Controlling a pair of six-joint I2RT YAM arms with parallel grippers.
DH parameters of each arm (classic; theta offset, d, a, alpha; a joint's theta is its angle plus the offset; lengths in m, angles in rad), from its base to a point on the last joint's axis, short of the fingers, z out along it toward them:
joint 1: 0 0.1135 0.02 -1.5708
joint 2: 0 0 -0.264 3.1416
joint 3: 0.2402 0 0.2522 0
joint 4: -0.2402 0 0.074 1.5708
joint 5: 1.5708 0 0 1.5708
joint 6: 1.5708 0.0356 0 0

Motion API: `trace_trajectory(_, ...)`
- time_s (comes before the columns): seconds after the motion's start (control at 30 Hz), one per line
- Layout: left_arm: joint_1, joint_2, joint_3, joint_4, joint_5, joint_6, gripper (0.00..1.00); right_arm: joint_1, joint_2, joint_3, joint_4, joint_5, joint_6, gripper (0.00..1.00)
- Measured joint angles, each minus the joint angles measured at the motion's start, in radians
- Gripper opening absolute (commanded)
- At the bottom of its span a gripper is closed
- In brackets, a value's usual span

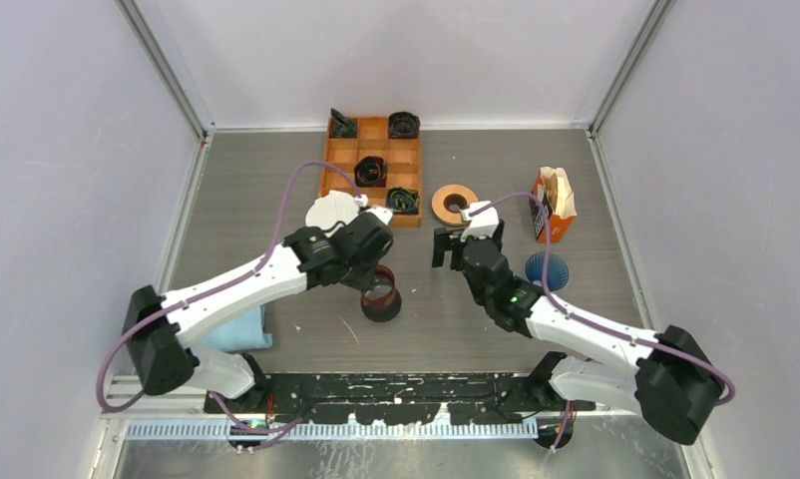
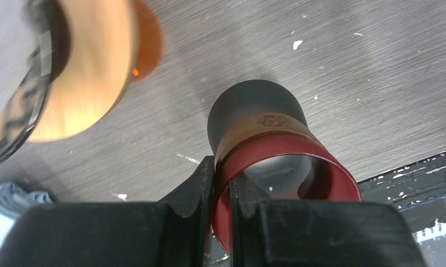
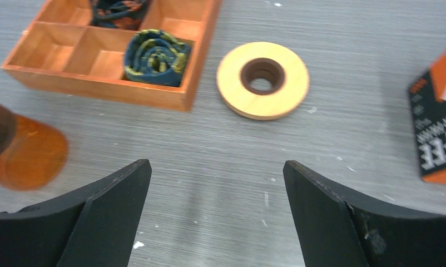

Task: Place the coffee filter in the dripper
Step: Place the coffee server at the center of the board.

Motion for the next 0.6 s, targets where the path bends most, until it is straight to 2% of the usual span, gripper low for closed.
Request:
trace_trajectory(0.23, -0.032, 0.116, 0.050, 0.097, 0.045, 0.118, 0.06, -0.003, -0.143, 0.001, -0.236, 0.156, 0.089, 0.98)
trace_trajectory(0.6, -0.033, 0.254, 0.146, 0.173, 0.136, 0.359, 0.06, -0.005, -0.317, 0.001, -0.398, 0.230, 0.154, 1.00)
